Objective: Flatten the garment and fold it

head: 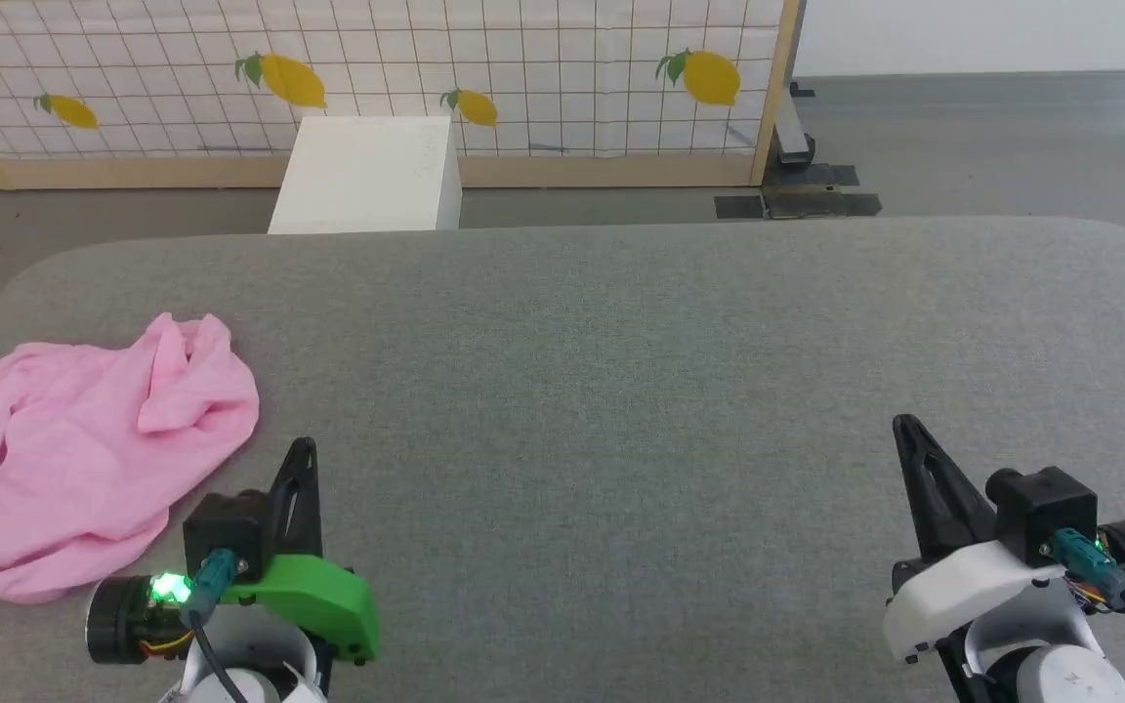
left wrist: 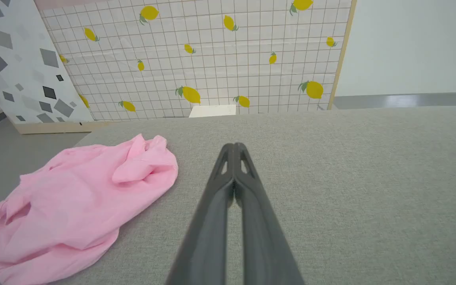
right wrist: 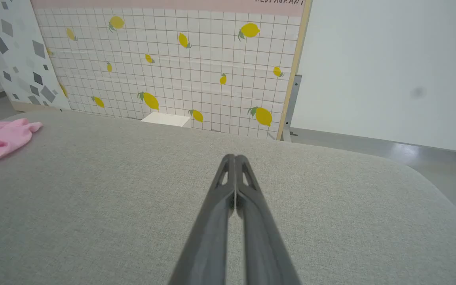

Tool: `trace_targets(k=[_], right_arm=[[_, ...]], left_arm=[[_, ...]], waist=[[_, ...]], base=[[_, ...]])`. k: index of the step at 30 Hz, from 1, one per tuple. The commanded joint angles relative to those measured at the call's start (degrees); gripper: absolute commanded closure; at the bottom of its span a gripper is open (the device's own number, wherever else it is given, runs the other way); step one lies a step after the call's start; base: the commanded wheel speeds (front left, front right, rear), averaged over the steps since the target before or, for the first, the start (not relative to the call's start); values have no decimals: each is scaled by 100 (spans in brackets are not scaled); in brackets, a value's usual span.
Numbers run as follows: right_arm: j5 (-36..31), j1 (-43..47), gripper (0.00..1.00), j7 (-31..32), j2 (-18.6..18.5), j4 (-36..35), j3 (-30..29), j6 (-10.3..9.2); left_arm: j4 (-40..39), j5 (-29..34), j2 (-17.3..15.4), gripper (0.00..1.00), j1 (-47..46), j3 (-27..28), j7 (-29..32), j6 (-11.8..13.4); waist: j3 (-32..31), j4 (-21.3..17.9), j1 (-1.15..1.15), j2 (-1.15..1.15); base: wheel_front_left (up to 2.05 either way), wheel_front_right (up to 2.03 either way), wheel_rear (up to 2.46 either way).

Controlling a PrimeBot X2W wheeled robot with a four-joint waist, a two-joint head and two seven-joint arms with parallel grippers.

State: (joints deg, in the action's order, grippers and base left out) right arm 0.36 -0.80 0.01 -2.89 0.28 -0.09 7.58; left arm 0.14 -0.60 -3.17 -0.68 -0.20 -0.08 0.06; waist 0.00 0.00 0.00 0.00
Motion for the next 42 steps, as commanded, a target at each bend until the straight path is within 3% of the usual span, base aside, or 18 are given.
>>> trace_targets(k=[1,39,40,42], right_arm=[[-36,80,100,-1,2,-28,9,-9],[-36,80,100,-1,2,-28,9,-9],[2,0,0,0,0,2,-1,0],[3,0,0,-1,0,5,-5,0]], left_arm=[[-14,60,29,100,68,20,8,-6],[-14,60,29,100,68,20,8,-6],[0,-2,-1,0,-1,-3,0,0],[0,-8,-1,0,-2,-13,-1,0]], waist=[[0,0,0,0],[0,0,0,0],[0,0,0,0],[0,0,0,0]], base=[[0,0,0],[0,0,0],[0,0,0],[0,0,0]])
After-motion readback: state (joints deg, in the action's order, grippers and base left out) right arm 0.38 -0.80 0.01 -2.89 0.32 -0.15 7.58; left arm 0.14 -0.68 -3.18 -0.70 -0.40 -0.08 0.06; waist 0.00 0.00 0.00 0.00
